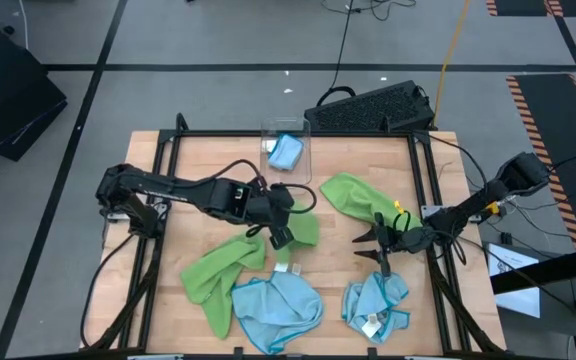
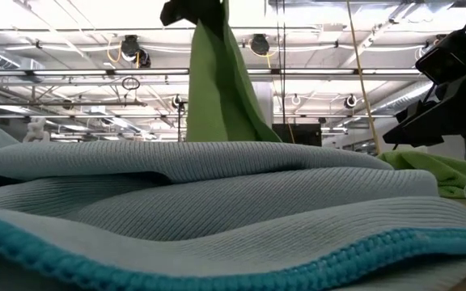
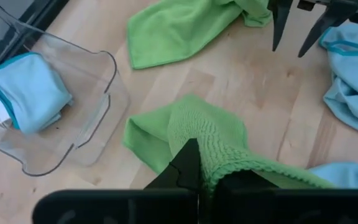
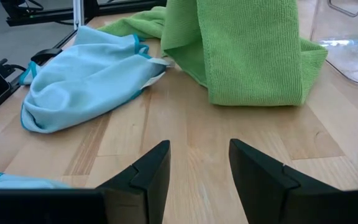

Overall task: Fold microfiber towels
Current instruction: Fold the center green towel

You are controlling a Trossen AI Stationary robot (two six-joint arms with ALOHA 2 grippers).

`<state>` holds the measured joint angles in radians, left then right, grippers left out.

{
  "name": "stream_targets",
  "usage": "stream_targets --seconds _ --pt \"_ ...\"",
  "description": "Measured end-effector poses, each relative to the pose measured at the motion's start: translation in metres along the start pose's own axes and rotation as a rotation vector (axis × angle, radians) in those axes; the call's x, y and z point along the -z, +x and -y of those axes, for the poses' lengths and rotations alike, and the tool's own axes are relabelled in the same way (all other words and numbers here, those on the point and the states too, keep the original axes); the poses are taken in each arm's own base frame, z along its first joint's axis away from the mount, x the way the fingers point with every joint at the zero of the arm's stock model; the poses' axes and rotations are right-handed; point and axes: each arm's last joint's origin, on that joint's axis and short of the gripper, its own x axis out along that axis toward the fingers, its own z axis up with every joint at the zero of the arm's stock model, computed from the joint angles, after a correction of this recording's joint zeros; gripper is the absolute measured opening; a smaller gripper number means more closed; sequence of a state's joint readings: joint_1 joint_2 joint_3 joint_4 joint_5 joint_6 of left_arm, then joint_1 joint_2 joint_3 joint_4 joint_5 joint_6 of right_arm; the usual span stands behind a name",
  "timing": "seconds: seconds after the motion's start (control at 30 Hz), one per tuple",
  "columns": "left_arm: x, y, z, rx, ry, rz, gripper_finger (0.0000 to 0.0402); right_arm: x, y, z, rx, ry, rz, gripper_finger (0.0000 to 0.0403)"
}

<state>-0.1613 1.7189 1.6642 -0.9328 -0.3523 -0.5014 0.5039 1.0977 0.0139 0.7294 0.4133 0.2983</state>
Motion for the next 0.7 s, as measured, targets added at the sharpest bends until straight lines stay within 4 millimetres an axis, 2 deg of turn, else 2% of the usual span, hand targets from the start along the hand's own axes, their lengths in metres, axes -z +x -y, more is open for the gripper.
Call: stream_targets --seconds 0.33,0.7 --pt "-0.006 0.005 -0.011 0.002 0.050 -0.011 0.0011 0.000 0.000 0.000 0.000 0.000 0.000 0.0155" --pt "-0.010 0.006 -0.012 0.018 0.169 0.018 0.0008 0.000 0.000 0.000 0.000 0.000 0.000 0.0155"
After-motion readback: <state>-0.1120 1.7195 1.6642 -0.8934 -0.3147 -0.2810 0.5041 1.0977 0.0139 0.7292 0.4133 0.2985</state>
